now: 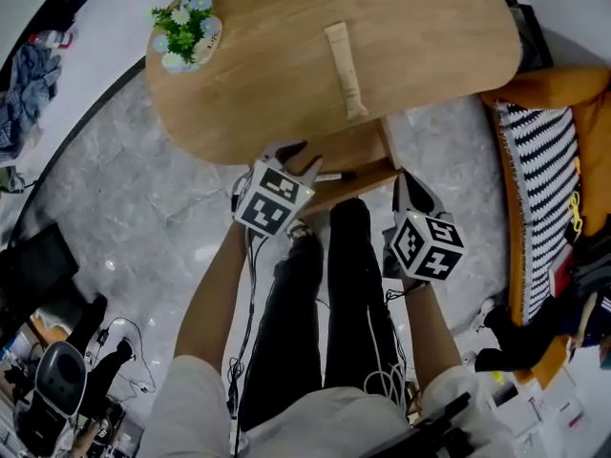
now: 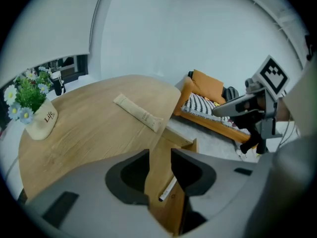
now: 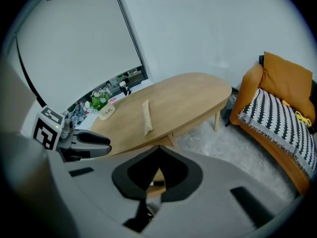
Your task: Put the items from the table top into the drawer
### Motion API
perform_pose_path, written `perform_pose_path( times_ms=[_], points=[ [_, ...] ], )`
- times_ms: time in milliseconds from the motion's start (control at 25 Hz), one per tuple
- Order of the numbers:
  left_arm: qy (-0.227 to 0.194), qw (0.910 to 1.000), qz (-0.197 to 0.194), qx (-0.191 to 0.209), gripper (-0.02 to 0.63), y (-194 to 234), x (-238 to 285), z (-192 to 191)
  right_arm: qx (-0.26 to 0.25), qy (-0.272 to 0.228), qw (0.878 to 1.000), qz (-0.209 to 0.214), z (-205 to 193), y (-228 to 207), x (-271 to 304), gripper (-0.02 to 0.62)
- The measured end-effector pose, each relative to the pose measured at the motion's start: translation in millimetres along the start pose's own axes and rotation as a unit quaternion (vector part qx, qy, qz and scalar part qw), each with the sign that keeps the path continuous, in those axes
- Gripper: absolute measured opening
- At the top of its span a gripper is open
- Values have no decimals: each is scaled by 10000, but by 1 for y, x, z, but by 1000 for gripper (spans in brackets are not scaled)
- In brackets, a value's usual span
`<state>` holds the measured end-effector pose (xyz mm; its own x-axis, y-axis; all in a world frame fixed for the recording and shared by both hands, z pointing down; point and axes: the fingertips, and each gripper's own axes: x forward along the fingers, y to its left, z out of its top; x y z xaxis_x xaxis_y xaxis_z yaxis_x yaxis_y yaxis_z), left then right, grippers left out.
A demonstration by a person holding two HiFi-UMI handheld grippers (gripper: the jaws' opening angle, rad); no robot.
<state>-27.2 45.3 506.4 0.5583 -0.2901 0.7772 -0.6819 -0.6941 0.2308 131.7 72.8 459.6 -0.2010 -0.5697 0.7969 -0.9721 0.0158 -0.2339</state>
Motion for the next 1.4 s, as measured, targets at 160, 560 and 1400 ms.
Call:
perform_pose_path(
  times_ms=[160, 560, 1400],
  points=[
    [-101, 9993, 132, -336, 124, 4, 8, 23, -18, -5, 10000, 1, 12, -7, -2, -8],
    [-28, 9969, 411, -676, 124, 9, 51, 76, 8, 86, 9999, -57, 37, -52, 3, -8],
    [66, 9437, 2123, -2537, 124, 81, 125, 110, -276, 512, 9983, 62, 70, -105, 55, -8]
  ],
)
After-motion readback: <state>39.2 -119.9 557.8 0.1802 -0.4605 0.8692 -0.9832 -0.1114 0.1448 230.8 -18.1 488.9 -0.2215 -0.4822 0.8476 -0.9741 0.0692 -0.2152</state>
